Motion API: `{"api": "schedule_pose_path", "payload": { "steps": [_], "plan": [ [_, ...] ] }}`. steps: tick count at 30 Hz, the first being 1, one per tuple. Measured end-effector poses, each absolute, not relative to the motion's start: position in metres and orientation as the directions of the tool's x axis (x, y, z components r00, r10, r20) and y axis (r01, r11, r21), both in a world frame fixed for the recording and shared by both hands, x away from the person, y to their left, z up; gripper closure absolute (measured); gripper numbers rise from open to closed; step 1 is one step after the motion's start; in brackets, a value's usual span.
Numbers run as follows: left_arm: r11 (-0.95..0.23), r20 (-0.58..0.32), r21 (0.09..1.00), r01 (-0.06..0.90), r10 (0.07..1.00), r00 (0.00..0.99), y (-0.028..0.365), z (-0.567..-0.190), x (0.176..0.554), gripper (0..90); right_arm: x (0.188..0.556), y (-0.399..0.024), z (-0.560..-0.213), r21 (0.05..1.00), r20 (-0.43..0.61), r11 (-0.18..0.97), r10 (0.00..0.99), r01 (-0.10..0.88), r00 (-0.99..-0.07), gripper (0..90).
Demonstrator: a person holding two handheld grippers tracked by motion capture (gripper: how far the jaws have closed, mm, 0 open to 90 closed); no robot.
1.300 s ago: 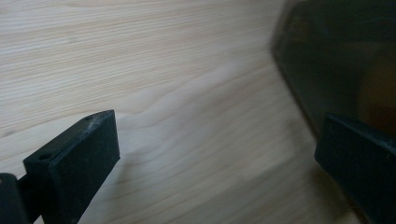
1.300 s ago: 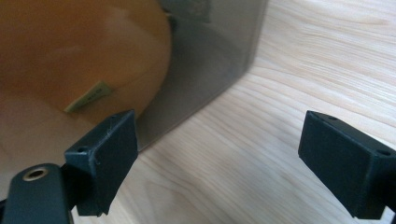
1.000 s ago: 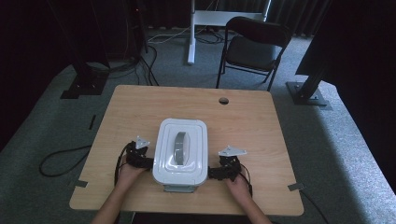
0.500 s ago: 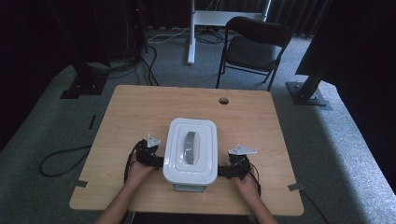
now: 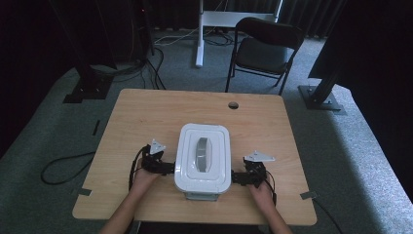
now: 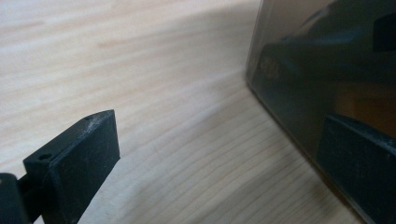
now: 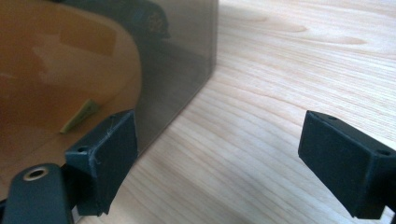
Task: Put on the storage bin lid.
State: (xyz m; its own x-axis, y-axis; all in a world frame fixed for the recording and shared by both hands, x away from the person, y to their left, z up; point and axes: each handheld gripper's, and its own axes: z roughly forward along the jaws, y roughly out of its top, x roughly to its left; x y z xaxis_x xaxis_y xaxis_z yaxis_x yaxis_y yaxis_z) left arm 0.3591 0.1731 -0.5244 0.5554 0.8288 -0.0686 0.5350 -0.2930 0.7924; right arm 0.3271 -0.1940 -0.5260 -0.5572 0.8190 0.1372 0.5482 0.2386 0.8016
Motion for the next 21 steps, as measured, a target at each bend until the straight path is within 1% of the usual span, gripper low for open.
{"api": "schedule_pose_path", "payload": {
  "steps": [4,9,11,21],
  "plan": [
    [-0.283,-0.073,0.809,0.516,0.822,0.565,0.179,-0.521,0.357,0.6,0.327,-0.198,-0.527,0.803,0.135,0.229,0.829,0.55,-0.543,11.3],
    [-0.284,-0.056,0.825,0.489,0.82,0.569,0.185,-0.519,0.353,0.6,0.328,-0.202,-0.528,0.802,0.136,0.223,0.836,0.555,-0.532,11.3],
    [-0.302,-0.044,0.81,0.502,0.824,0.565,0.186,-0.518,0.353,0.6,0.327,-0.203,-0.528,0.803,0.142,0.216,0.836,0.555,-0.531,11.3],
    [-0.291,-0.039,0.826,0.483,0.825,0.564,0.192,-0.516,0.349,0.6,0.327,-0.206,-0.526,0.804,0.152,0.205,0.836,0.558,-0.527,11.3]
  ]
}}
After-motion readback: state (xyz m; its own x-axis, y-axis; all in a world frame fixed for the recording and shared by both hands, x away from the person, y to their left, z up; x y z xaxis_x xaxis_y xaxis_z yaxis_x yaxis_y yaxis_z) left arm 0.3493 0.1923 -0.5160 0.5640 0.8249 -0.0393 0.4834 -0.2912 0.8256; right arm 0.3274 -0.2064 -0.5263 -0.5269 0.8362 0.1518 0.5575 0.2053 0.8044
